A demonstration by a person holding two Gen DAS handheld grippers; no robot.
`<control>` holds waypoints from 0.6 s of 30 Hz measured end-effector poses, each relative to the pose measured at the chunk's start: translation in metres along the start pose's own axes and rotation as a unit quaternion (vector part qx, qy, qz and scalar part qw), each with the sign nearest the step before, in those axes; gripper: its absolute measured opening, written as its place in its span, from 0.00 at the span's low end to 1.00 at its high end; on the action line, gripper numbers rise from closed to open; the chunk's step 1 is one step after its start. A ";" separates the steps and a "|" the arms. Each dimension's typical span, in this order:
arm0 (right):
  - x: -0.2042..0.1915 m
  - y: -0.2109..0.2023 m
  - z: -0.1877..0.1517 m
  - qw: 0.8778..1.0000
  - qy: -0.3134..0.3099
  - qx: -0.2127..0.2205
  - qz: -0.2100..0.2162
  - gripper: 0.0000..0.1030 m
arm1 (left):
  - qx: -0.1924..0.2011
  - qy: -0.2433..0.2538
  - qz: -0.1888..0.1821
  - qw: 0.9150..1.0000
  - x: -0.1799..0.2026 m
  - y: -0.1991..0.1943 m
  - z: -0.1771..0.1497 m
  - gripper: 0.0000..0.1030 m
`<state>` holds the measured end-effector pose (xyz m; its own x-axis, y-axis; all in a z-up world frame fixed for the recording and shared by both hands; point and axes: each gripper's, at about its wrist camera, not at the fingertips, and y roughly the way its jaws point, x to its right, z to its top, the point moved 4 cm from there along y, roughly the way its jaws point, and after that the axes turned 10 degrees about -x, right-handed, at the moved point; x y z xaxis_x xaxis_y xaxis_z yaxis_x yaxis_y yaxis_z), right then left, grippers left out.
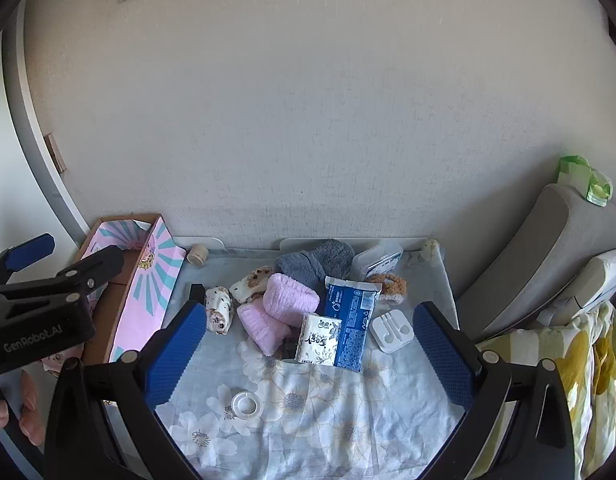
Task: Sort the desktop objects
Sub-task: 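Move both tools toward the objects on the table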
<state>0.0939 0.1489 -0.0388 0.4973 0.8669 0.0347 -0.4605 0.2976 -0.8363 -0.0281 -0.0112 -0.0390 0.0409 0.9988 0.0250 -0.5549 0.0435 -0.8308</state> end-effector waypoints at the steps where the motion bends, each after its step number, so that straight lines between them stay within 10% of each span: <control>1: 0.000 -0.001 0.000 1.000 -0.002 0.003 -0.001 1.00 | 0.000 -0.001 -0.001 1.000 0.000 -0.001 0.000 1.00; 18: -0.002 -0.001 -0.001 1.000 -0.002 0.002 -0.008 1.00 | -0.012 -0.010 -0.012 1.000 -0.003 0.003 -0.002 1.00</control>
<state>0.0945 0.1464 -0.0385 0.5020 0.8634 0.0510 -0.4543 0.3134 -0.8339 -0.0279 -0.0138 -0.0428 0.0370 0.9978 0.0555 -0.5342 0.0667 -0.8427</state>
